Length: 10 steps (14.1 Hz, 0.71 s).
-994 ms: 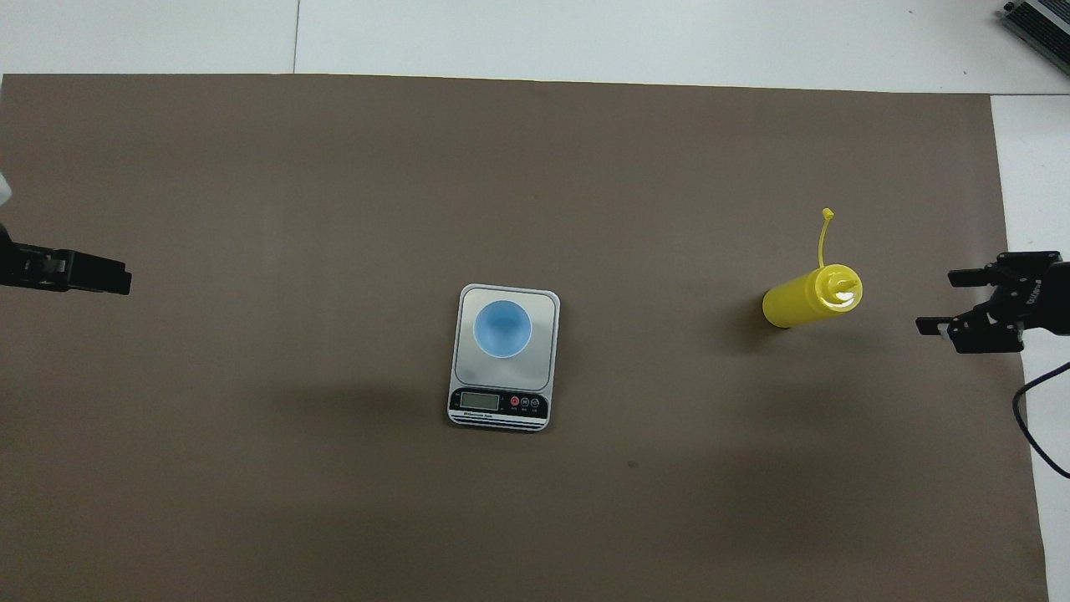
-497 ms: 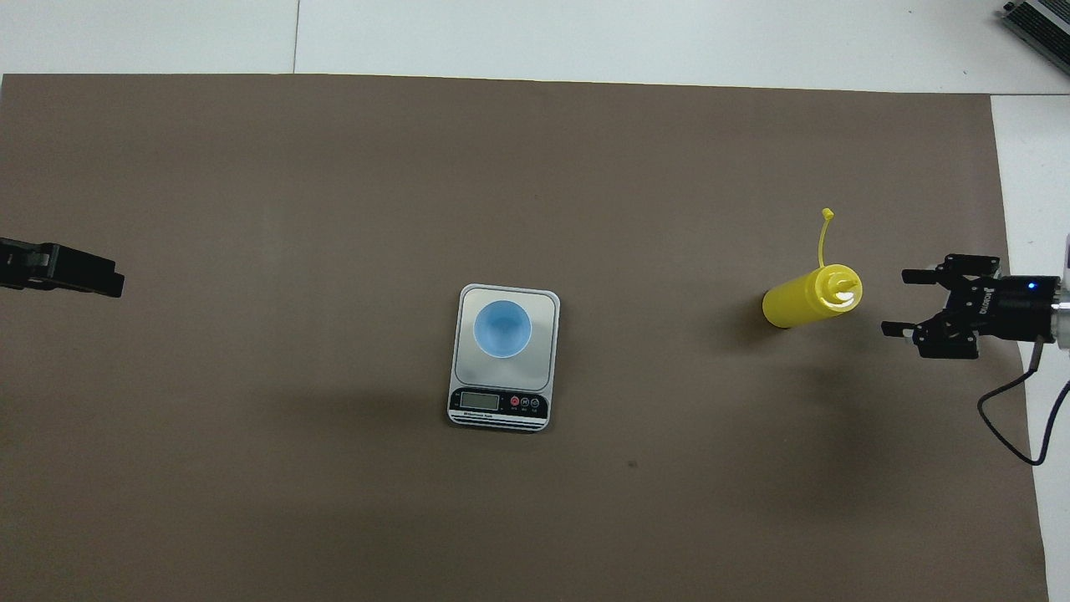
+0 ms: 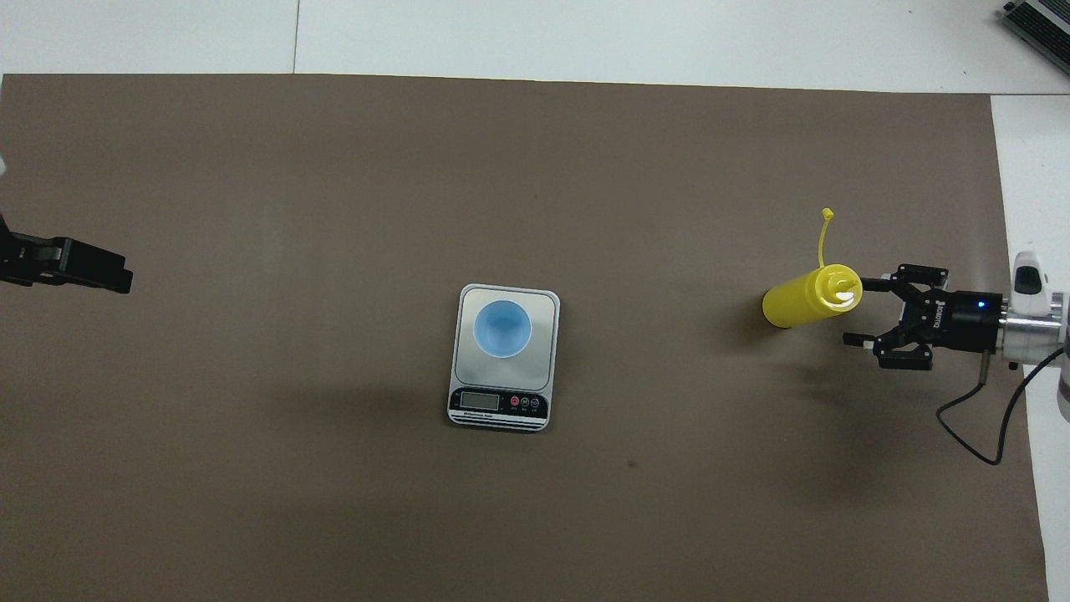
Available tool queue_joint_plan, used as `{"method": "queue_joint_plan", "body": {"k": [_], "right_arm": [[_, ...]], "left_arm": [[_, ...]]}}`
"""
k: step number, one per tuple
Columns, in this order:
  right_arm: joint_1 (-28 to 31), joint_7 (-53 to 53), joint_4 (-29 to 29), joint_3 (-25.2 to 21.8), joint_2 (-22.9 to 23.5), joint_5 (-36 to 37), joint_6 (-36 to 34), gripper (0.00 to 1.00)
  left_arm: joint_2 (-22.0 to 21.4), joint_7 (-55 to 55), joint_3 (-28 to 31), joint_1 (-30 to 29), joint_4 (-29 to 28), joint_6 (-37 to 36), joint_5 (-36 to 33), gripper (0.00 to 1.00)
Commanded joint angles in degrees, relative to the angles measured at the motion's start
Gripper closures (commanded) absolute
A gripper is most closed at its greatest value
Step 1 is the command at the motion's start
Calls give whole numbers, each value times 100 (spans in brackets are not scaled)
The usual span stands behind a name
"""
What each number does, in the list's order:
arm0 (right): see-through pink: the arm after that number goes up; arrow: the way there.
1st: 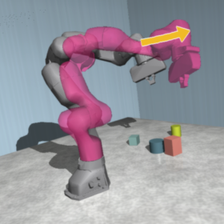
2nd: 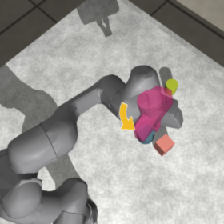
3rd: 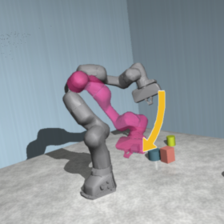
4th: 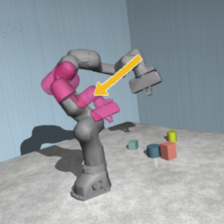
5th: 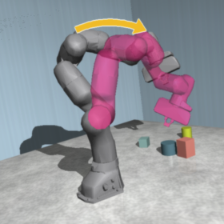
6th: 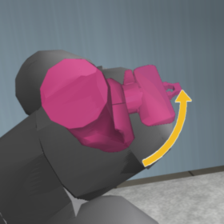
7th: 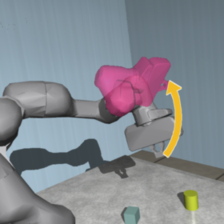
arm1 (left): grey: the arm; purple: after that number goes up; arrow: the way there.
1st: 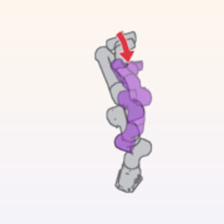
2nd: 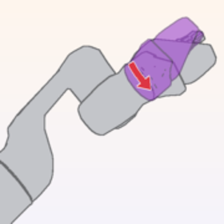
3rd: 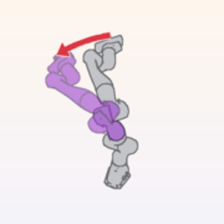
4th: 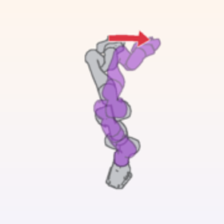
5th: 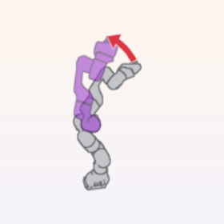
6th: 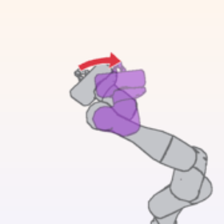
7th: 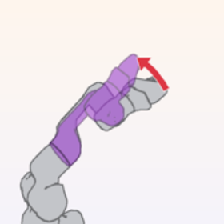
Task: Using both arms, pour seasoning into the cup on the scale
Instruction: 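Grasp the yellow squeeze bottle with the right gripper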
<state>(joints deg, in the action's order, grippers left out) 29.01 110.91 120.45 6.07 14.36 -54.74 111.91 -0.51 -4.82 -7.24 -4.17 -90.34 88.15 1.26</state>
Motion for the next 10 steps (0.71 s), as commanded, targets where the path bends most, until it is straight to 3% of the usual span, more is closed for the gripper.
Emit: {"method": "queue_joint_plan", "body": {"k": [1,9,10], "right_arm": [[-201,379,14,52,172,-336,173,0],[-659,344,172,52,146,-494,357,0],[-686,344,172,61,146,-494,427,8]], "left_arm": [[-160,69,-6,-31,-142,-52,-108,0],[-160,78,-6,-39,-151,-8,-99,0],[-160,69,-14,-74,-160,9,-90,0]]}}
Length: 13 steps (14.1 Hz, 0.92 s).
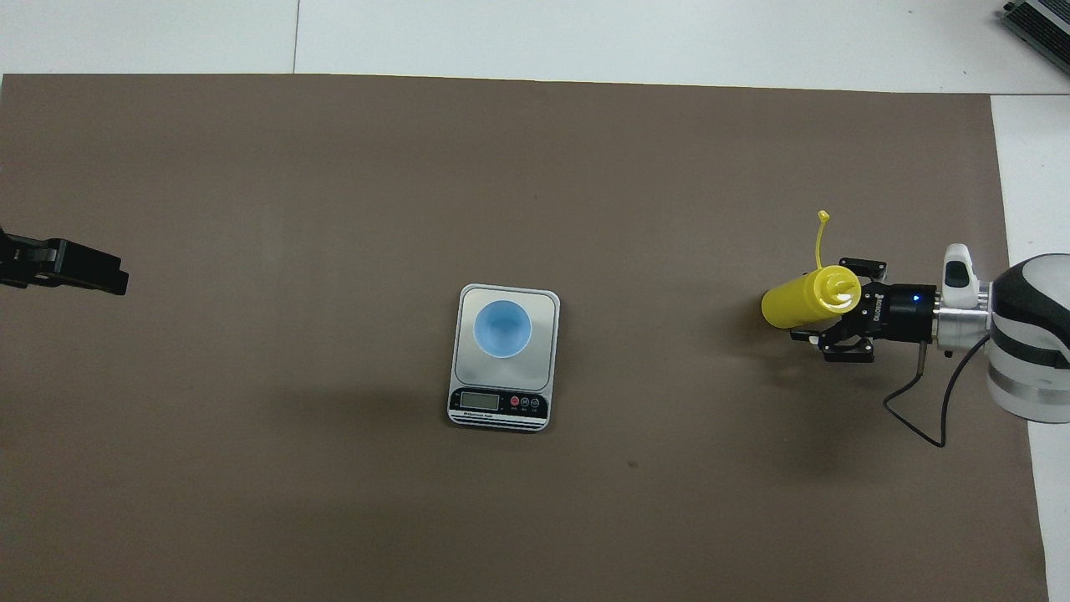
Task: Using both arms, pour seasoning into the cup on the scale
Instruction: 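Grasp the yellow squeeze bottle with the right gripper, then lift the bottle and carry it over the cup with the right gripper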
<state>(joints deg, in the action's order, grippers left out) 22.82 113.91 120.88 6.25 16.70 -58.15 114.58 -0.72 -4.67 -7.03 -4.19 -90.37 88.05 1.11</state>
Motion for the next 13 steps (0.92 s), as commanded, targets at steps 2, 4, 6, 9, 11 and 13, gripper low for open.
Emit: {"method": "queue_joint_plan", "body": {"k": [2,4,6,9,11,13], "right_arm": [[-434,44,-3,51,-236,-57,545,69],[-760,-227,-21,43,-412,-48,828,100],[-981,-648,-38,34,-588,-4,995,100],[-1218,-1211,-187,51,-703,766,1118,100],[-1551,-1799,-398,43,-764,1609,1137,100],[-1911,-2510,-653,51,-747,2602,1172,100]], "left_arm": [[-148,62,-27,-65,-174,28,-76,0],[-148,62,-27,-65,-174,20,-76,0],[-148,63,-27,-47,-174,28,-76,0],[-148,62,-18,-3,-174,-7,-76,0],[-148,62,-18,-47,-174,2,-84,0],[-148,62,-9,-73,-174,2,-84,0]]}}
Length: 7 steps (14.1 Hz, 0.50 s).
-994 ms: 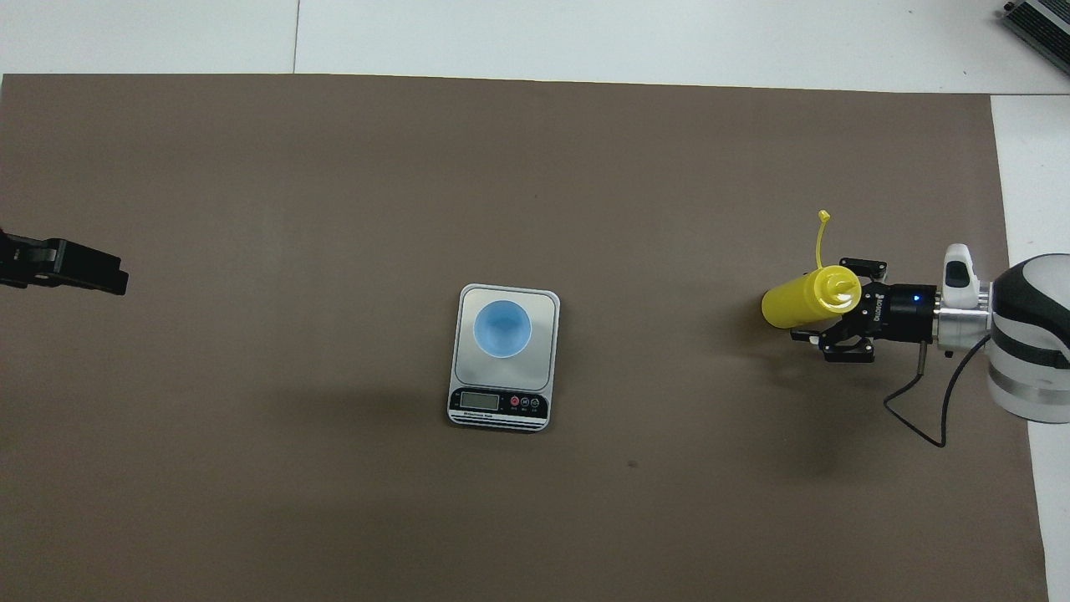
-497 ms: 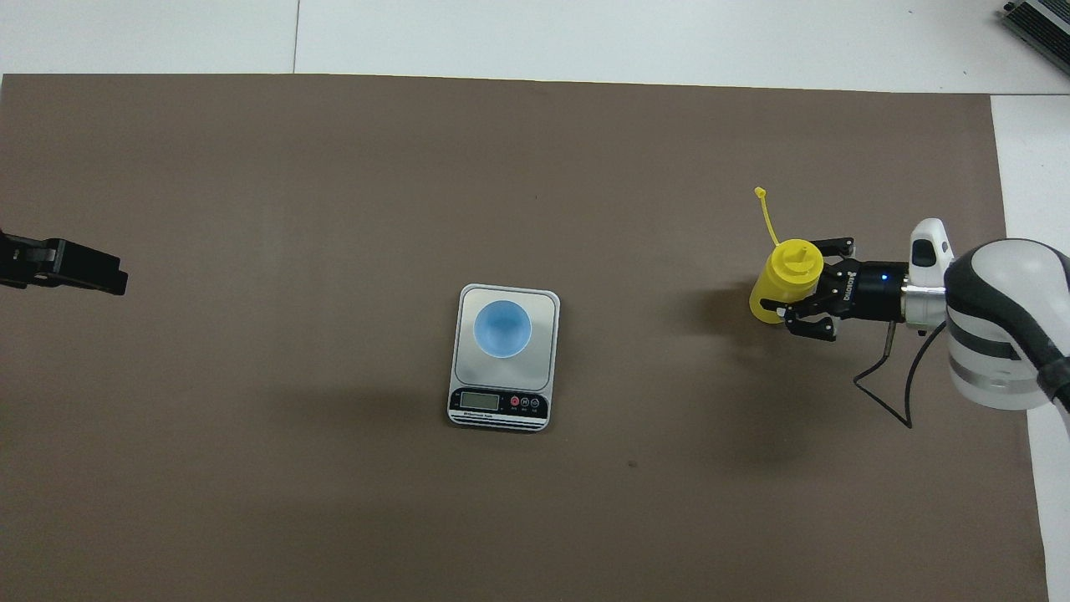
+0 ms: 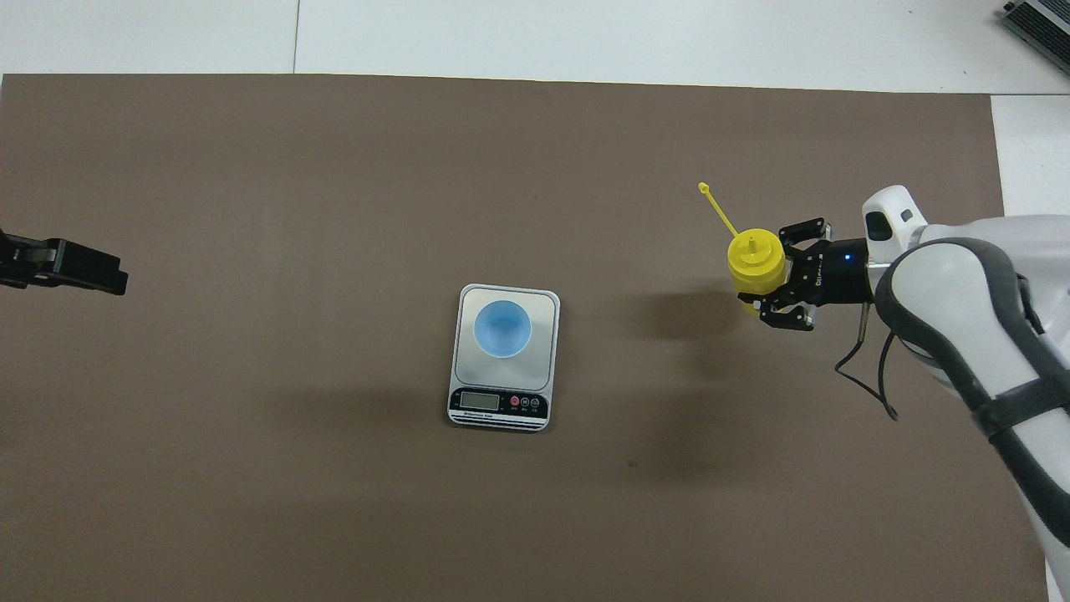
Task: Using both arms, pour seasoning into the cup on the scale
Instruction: 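Lift the bottle and carry it over the cup with the right gripper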
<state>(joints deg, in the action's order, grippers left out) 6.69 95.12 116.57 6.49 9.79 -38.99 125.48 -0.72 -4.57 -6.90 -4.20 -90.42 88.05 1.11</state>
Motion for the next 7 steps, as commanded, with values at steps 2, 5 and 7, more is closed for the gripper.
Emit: {"method": "queue_joint_plan", "body": {"k": [2,5,7], "right_arm": [[-781,-1344,-319,28,-56,1635,186,100],[-1432,-2503,-337,28,-56,3147,310,100],[-1609,-2928,-389,54,-56,3668,258,100]], "left_arm": [[-148,53,-22,-72,-168,2,-84,0],[-148,53,-22,-64,-168,2,-84,0],[-148,53,-22,-72,-168,2,-84,0]]}}
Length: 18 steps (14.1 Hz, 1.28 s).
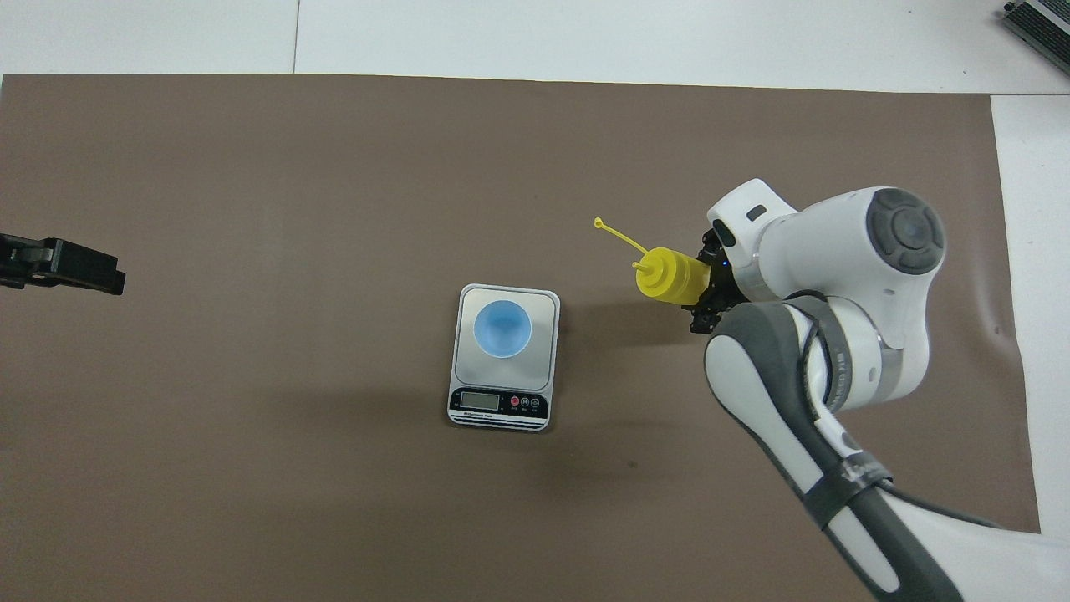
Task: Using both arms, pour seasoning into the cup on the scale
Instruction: 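Lift the bottle and carry it over the cup with the right gripper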
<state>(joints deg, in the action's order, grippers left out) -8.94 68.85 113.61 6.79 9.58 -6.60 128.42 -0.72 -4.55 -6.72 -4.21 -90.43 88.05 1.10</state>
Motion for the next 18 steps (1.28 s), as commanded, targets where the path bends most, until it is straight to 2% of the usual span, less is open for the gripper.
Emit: {"method": "queue_joint_plan", "body": {"k": [1,5,8,10,12,18], "right_arm": [[-186,-380,-163,15,-27,667,-71,100],[-687,-1057,-822,33,228,1976,-757,100],[-836,-1058,-972,50,272,2485,-871,100],[-1144,-1058,-1261,51,482,3005,-1143,100],[-1233,-1058,-1543,59,650,3199,-1354,100],[-1883,-1346,-1588,59,800,4324,-1399,100]], "left_arm": [[-148,51,-40,-71,-168,2,-84,0],[-148,51,-40,-71,-168,2,-84,0],[-148,51,-40,-71,-168,2,-84,0],[-148,51,-40,-71,-168,2,-84,0],[-148,51,-40,-71,-168,2,-84,0],[-148,51,-40,-71,-168,2,-84,0]]}}
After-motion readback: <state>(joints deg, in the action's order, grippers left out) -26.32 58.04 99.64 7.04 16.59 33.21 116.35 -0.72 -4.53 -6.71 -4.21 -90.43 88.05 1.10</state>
